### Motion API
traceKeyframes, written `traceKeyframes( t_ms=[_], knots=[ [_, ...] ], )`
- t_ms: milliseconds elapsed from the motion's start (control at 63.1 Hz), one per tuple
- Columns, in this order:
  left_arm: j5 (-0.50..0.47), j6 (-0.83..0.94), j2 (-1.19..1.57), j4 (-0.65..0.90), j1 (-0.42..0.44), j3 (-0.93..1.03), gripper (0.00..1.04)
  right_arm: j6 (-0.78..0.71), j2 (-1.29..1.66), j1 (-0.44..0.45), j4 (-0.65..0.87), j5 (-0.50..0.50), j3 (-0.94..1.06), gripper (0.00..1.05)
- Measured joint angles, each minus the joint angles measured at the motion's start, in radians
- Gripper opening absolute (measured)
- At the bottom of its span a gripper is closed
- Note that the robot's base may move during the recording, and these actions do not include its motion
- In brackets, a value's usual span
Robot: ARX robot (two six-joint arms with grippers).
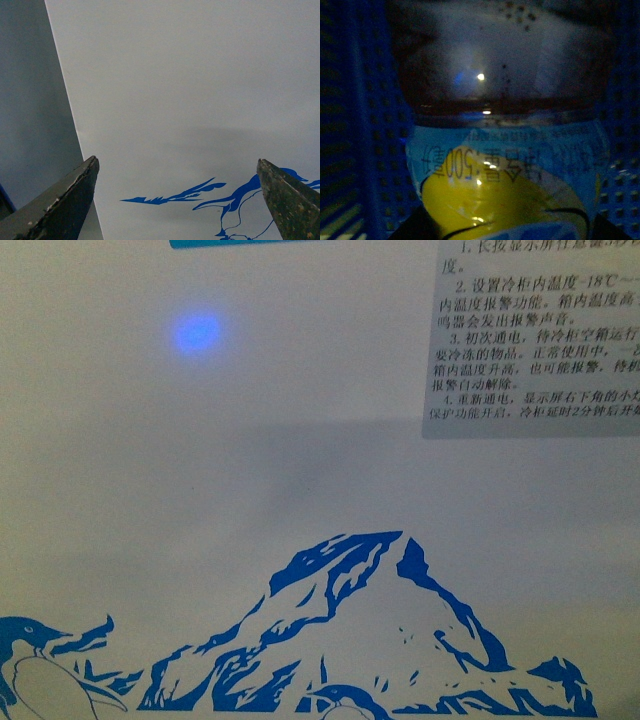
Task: Put drink in fridge
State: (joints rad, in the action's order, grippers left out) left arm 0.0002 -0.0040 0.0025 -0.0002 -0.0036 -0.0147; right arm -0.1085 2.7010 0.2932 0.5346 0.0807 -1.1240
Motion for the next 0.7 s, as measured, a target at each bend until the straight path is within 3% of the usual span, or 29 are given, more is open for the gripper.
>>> traceKeyframes(
  t_ms=[381,698],
  knots=[
    [0.0,0.0,0.0,0.0,0.0,0.0,0.97,0.027,-0.566,0.008,-0.01,0.053,0.23,0.37],
    [0.0,0.0,0.0,0.0,0.0,0.0,0.97,0.112,-1.246,0.039,-0.202,0.151,0.415,0.37]
  ],
)
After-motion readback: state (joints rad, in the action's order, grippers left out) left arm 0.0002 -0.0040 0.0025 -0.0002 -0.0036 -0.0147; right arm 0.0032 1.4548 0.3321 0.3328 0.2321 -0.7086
